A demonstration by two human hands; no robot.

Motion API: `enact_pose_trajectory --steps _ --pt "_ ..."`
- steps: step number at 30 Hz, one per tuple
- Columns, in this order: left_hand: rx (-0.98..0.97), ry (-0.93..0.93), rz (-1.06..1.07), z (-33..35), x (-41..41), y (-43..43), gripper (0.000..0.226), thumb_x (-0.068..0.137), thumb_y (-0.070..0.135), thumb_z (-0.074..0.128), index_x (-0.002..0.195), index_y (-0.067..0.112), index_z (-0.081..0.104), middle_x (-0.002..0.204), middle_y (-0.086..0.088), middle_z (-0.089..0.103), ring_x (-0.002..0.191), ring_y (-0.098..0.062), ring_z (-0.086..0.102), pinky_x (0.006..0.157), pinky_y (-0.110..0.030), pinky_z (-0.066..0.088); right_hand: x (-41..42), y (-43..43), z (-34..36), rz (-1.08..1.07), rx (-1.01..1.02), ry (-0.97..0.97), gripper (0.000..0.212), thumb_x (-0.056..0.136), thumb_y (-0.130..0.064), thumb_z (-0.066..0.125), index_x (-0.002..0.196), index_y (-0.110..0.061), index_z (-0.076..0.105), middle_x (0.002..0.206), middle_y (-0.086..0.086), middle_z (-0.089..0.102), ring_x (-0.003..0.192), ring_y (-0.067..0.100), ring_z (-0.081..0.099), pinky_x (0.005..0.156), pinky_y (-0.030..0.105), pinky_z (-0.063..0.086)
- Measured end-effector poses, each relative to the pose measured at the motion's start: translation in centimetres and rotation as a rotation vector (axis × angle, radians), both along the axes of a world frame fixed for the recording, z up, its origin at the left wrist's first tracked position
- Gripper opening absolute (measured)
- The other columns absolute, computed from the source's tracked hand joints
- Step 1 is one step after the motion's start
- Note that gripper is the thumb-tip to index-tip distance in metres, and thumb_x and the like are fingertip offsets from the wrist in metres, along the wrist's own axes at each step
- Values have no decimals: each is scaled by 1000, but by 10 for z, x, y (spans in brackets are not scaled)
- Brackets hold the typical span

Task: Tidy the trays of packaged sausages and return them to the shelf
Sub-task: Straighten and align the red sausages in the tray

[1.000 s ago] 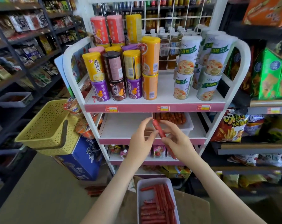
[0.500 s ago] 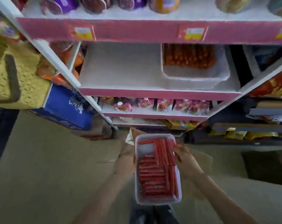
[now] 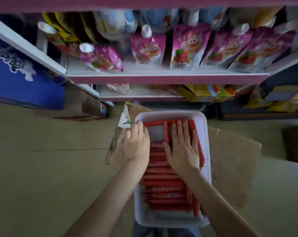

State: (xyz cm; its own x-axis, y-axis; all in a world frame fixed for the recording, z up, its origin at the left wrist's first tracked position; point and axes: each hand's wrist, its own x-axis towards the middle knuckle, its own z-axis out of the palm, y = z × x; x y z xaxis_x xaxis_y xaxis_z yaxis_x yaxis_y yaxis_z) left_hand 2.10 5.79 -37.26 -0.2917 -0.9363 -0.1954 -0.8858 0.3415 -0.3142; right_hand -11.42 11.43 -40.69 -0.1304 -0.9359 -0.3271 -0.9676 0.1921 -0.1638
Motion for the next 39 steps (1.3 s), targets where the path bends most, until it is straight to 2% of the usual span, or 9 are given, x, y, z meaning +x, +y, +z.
enact_pose_trajectory --steps 5,12,17,20,22,26,30,33,39 --pt "-127 53 -130 -12 -10 8 45 91 9 30 127 7 56 131 -11 47 120 -26 41 104 -41 27 -2 6 3 159 -79 -20 61 89 -38 37 149 -23 33 154 9 31 143 27 22 116 50 2" --pt "234 -73 -118 -31 -33 -22 42 96 12 36 135 -1 33 131 -17 47 121 -30 44 106 -39 32 -8 7 2 217 -75 38 46 90 -34 38 126 -22 62 147 9 43 140 30 32 115 57 8" --pt "293 -26 -68 -14 -39 -19 40 93 11 44 132 5 36 130 -16 45 121 -30 42 103 -37 34 -9 14 -1 148 -81 68 56 90 -38 41 144 -22 42 151 11 37 142 31 26 114 56 14" --pt "234 75 91 23 -34 -10 31 83 5 57 113 6 55 100 -13 61 91 -23 62 73 -28 50 -7 10 -1 117 -26 76 61 91 -40 34 149 -20 32 153 11 33 143 30 23 114 54 9" --pt "164 181 150 55 -21 -7 21 68 10 68 89 8 67 68 -5 63 58 -16 61 45 -24 44 -5 4 2 106 18 79 64 93 -41 28 152 -18 21 156 9 26 146 28 17 115 53 3" --pt "222 692 307 91 17 -2 29 89 31 63 101 6 56 79 -6 63 69 -22 60 55 -28 37 -5 -8 11 106 177 24 67 99 -45 23 153 -17 -6 161 5 -4 147 25 -11 114 49 -16" --pt "266 1232 524 136 45 10 10 88 30 64 90 21 60 74 14 61 67 -7 59 67 -24 46 -18 -17 76 16 177 -418 62 98 -47 36 152 -28 13 160 5 12 147 25 5 118 49 8" --pt "353 1450 687 192 37 15 9 90 29 62 81 29 59 66 14 61 64 -6 57 68 -28 45 -21 -20 179 -179 207 -910 43 96 -25 54 132 -45 41 130 -7 54 125 15 48 100 21 40" --pt "486 1816 889 323 14 3 27 94 21 56 69 13 57 52 10 60 51 -3 56 51 -12 43 -36 -15 361 -309 -158 -1087 24 84 0 67 96 -21 66 95 -1 69 88 10 66 78 19 52"
